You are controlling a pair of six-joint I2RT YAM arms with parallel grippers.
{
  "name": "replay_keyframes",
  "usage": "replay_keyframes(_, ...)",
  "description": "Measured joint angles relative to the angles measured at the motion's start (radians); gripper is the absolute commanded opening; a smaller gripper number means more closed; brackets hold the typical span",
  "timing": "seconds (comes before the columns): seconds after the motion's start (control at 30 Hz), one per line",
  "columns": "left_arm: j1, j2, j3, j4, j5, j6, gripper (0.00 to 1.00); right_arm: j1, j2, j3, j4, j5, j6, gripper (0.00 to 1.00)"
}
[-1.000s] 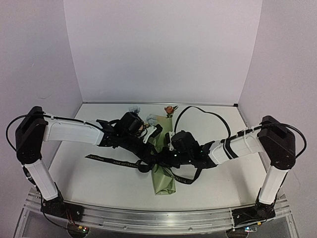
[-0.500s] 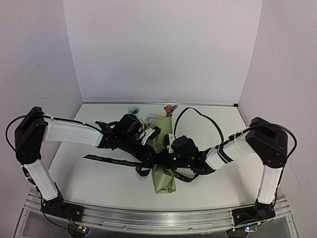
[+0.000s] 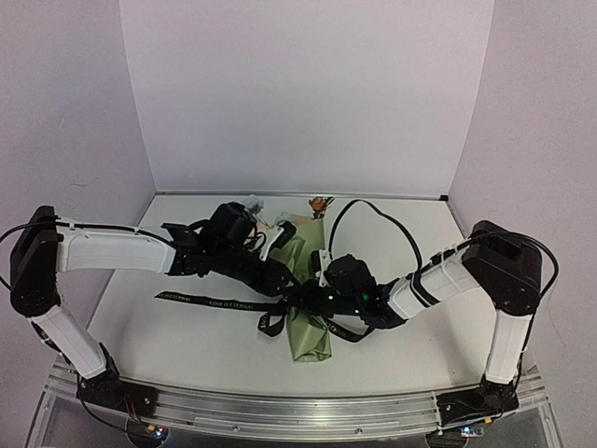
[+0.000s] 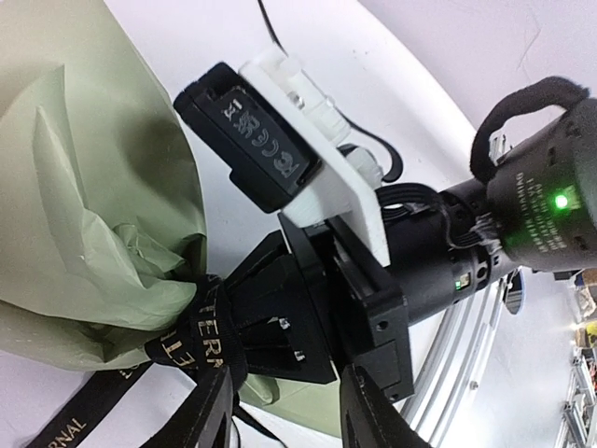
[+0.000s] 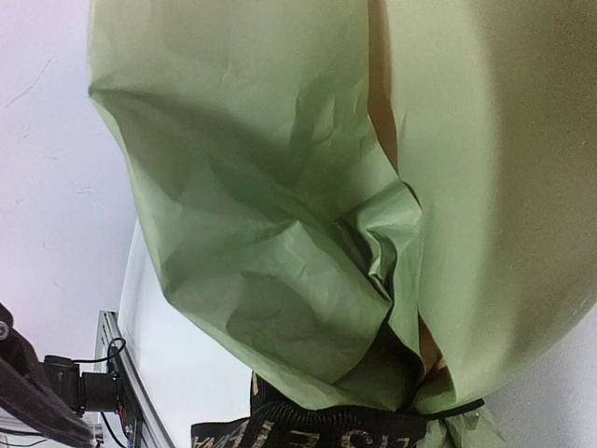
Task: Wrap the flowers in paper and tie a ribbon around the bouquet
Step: Cross the half-tied ribbon over the folded bouquet.
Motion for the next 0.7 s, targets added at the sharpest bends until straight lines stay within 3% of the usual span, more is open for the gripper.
replay_keyframes(0.27,0.063,-0.067,-0.037,0.001,-0.064,-0.078,0.32,-0.002,0.000,0.000,0.000,-0.018,-0.003,0.00)
replay_keyframes(0.47,0.124,-0.041,-0.057,0.001,-0.065,-0.130,0.32,-0.003,0.000,0.000,0.000,-0.030,-0.007,0.00)
replay_keyframes(0.7,0.129,0.073,-0.056,0.014,0.026,-0.167,0.35,-0.003,0.000,0.000,0.001,-0.050,-0.014,0.00)
